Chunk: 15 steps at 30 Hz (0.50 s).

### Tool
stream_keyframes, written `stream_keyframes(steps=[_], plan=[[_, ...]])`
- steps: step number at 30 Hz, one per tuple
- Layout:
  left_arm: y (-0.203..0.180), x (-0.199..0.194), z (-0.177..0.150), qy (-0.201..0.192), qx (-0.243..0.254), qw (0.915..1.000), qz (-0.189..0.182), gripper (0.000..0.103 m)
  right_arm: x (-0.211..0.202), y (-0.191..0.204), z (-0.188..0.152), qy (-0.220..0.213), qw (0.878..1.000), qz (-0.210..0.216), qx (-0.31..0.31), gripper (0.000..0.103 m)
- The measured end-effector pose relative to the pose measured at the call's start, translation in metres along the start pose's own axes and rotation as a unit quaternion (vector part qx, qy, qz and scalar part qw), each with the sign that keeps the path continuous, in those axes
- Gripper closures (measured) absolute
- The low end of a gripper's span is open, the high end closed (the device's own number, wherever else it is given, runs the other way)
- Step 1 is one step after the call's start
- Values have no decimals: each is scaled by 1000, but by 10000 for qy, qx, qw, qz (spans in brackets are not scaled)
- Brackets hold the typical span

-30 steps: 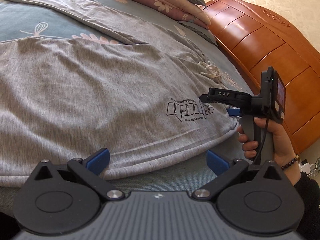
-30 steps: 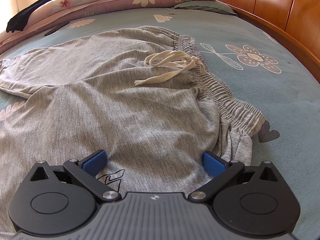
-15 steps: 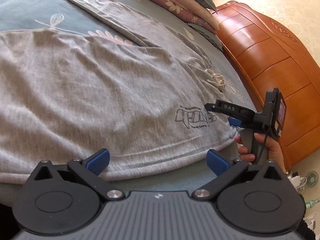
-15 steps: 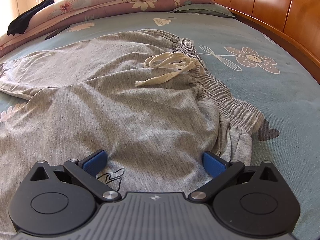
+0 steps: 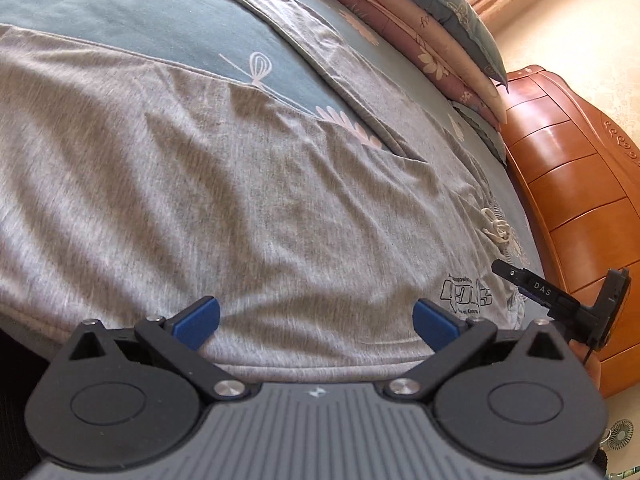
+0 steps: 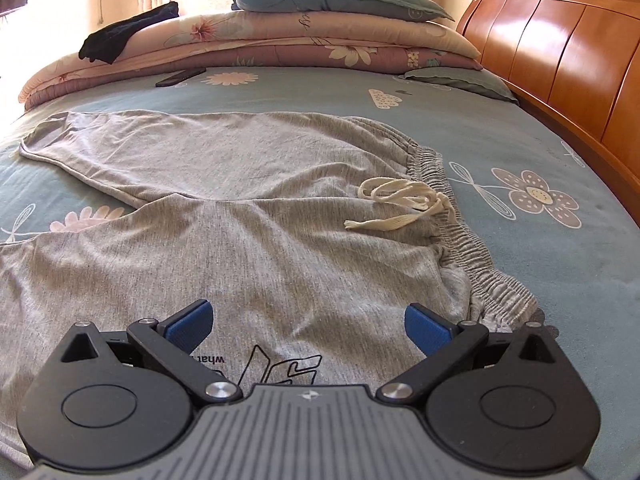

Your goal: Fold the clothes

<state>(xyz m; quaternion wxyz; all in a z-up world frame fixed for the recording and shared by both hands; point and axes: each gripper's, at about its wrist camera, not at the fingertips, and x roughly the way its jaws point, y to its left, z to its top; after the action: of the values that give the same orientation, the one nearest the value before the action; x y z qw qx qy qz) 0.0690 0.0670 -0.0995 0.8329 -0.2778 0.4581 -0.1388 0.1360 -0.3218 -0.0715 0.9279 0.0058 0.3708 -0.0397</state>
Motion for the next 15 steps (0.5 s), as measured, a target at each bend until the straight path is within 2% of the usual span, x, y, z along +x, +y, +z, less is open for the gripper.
stream_keyframes(steps=[2,6,10,12,15], plan=[[-1,-8,2,-53,73,9997,220,1,1,-2,0,61,9999,14,90,0],[-3,-18,18,-323,97,9992,192,1,1,-6,-1,143,9989,319,311,0],[5,-9,21,-25,-101,9986,511,1,3,0,-3,240,9975,559,351,0],[13,-10,17,47,-191,9973,712,1,3,3,-4,262,9975,574,303,0],[19,-20,15,124,-344,9960,814,1,4,7,-5,316,9981,499,176,0]])
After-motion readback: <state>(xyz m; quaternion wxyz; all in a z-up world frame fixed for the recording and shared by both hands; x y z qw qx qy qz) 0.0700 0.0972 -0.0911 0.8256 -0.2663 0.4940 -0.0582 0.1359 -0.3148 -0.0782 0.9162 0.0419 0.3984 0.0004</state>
